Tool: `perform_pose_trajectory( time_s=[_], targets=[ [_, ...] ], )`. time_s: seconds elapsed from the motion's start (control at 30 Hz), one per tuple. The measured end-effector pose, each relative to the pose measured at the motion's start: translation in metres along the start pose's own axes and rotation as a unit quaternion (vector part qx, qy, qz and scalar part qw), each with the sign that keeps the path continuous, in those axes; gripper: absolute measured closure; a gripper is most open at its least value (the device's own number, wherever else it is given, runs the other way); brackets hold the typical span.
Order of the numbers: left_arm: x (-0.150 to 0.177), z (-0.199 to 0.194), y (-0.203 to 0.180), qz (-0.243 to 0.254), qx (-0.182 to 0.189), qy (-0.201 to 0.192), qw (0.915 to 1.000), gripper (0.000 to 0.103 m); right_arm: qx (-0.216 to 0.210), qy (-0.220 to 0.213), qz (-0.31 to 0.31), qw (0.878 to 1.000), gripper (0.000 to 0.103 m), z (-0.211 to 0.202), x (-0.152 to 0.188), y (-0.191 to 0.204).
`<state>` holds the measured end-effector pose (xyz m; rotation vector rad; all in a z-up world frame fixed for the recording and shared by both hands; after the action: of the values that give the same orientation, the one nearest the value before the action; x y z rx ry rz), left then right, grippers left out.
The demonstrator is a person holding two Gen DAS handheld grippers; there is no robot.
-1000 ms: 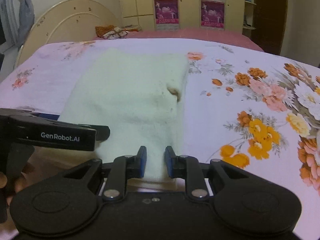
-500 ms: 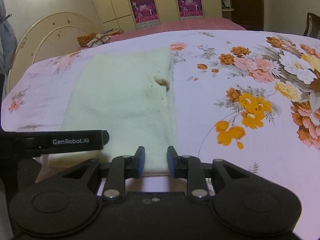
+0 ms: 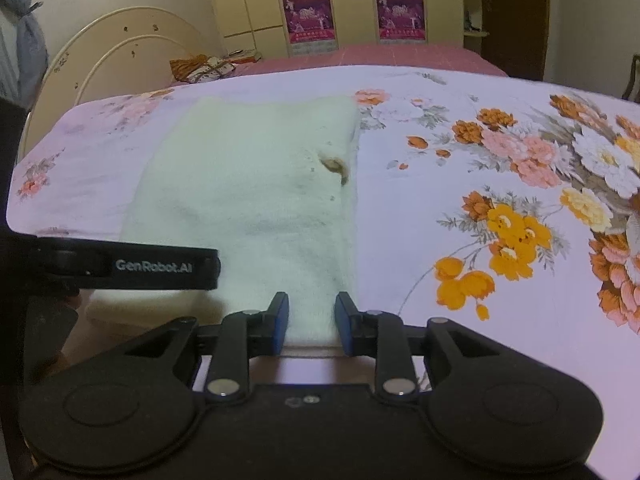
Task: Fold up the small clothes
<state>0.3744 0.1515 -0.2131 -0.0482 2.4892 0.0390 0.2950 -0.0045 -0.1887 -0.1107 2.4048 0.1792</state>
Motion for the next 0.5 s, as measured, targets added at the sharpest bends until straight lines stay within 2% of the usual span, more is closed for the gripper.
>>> perform_pose_trajectory(
  time_s=[0.07, 0.13, 0.2, 0.23, 0.43, 0.5],
  targets=[
    [-0.001, -0.004, -0.002, 0.001, -0.007, -0.001, 1.0000, 0.000, -0.005, 0.006, -0.005, 1.000, 0.074, -0.001, -0.003, 0.000],
    [0.000, -0.013, -0.004, 0.006, -0.011, -0.002, 0.9999, 0.000, -0.022, 0.011, 0.013, 1.000, 0.067, -0.006, -0.008, -0.005],
    [0.002, -0.030, -0.004, 0.005, -0.014, -0.013, 0.9998, 0.000, -0.032, -0.001, 0.042, 0.999, 0.051, -0.020, -0.009, -0.012],
    [0.003, -0.040, -0.004, 0.003, -0.015, -0.019, 0.9997, 0.000, -0.038, -0.011, 0.051, 0.998, 0.049, -0.030, -0.009, -0.015],
    [0.020, -0.136, -0.003, 0.008, -0.025, -0.072, 0.9971, 0.000, -0.056, -0.026, 0.053, 0.997, 0.039, -0.096, 0.008, -0.026],
    [0.030, -0.173, -0.002, 0.006, -0.023, -0.078, 0.9967, 0.000, -0.066, -0.030, 0.048, 0.996, 0.028, -0.124, 0.016, -0.028]
  ],
)
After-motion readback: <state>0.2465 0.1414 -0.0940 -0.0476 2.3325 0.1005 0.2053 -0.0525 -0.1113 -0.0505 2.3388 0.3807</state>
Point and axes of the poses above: each gripper's, at about its wrist camera, not at the fingertips, and z roughly the way its jaws point, y to its left, x to its underside, the point moved 1 cm from there along z, roughly the way its jaws point
